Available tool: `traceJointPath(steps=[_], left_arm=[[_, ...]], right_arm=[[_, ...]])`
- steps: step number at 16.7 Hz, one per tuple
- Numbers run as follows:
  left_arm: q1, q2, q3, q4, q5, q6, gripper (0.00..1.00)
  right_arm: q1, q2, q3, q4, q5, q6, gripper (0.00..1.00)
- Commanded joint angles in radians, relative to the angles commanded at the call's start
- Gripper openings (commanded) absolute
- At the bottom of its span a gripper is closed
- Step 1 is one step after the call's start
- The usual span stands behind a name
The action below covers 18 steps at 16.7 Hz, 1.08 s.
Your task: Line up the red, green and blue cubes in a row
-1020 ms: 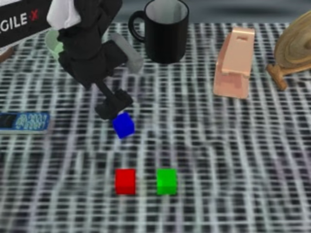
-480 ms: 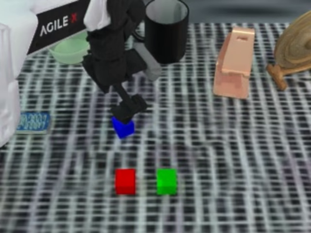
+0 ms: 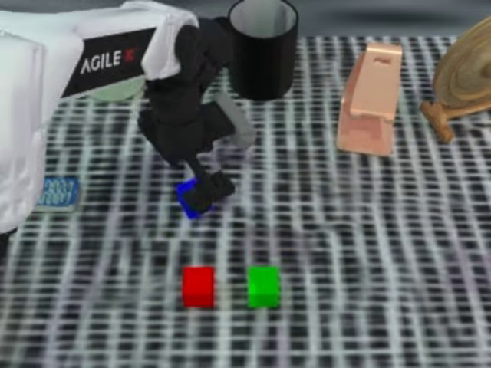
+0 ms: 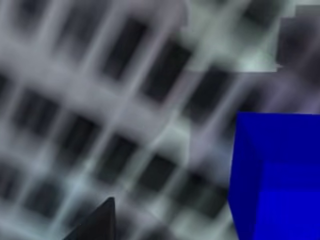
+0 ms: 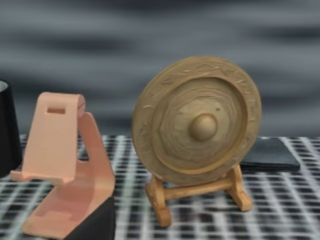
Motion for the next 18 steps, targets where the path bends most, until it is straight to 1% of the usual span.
traceJointPath(steps=[3,7,18], left_arm=[[-0.001,0.033,-0.061,0.090,0.000,0.000,1.00],[-0.001,0.038,-0.069,0.099,0.000,0.000,1.00],[-0.001,0.038,-0.069,0.099,0.000,0.000,0.17]], right_arm=[[0.000,0.000,0.000,0.000,0.000,0.000,1.00],[0.000,0.000,0.000,0.000,0.000,0.000,1.00],[0.000,0.000,0.000,0.000,0.000,0.000,1.00]])
